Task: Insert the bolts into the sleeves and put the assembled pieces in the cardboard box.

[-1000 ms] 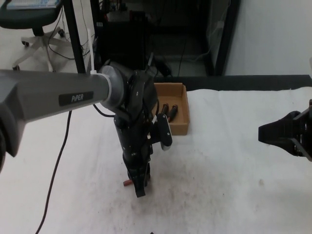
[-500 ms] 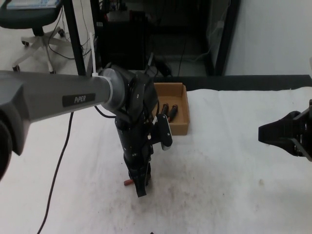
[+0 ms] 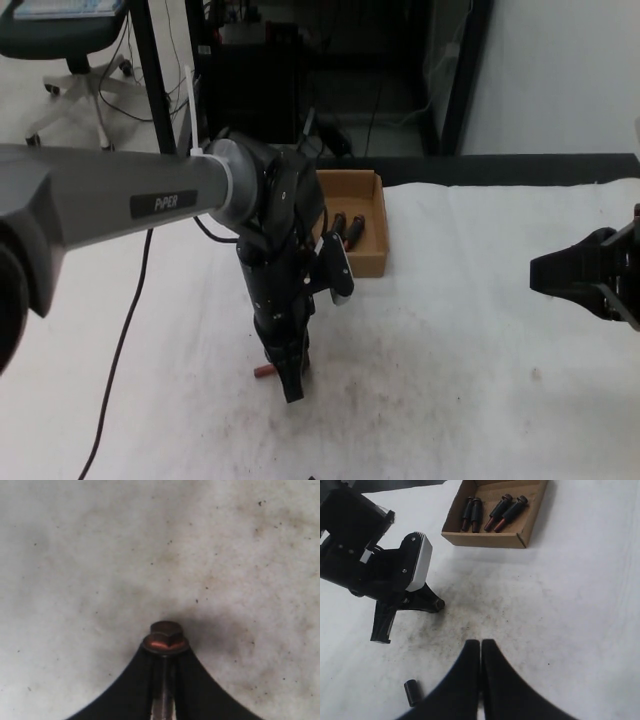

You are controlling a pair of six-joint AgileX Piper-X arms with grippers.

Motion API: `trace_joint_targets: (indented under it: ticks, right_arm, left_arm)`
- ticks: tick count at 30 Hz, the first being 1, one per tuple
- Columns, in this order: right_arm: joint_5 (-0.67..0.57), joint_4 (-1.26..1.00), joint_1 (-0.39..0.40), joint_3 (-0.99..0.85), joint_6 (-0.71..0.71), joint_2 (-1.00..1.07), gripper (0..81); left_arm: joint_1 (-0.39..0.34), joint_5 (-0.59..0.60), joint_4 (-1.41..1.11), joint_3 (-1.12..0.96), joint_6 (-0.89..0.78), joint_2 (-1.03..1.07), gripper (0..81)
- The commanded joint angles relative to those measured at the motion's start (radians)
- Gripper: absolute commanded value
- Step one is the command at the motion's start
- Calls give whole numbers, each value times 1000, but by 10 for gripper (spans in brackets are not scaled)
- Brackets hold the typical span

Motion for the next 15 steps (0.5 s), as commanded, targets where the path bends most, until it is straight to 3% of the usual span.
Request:
trace_joint_targets:
  ticks: [1, 6, 15]
  right_arm:
    - [-13, -10, 1, 2, -7, -9, 8]
    - [-13, -10, 1, 5, -24, -9, 8]
    - [-162, -22, 9, 29, -26, -3, 8]
  left_arm:
    - [1, -1, -5, 11, -71, 26, 3]
    - [1, 52, -37, -4, -360, -6, 3]
    - [2, 201, -81, 8, -575, -262, 3]
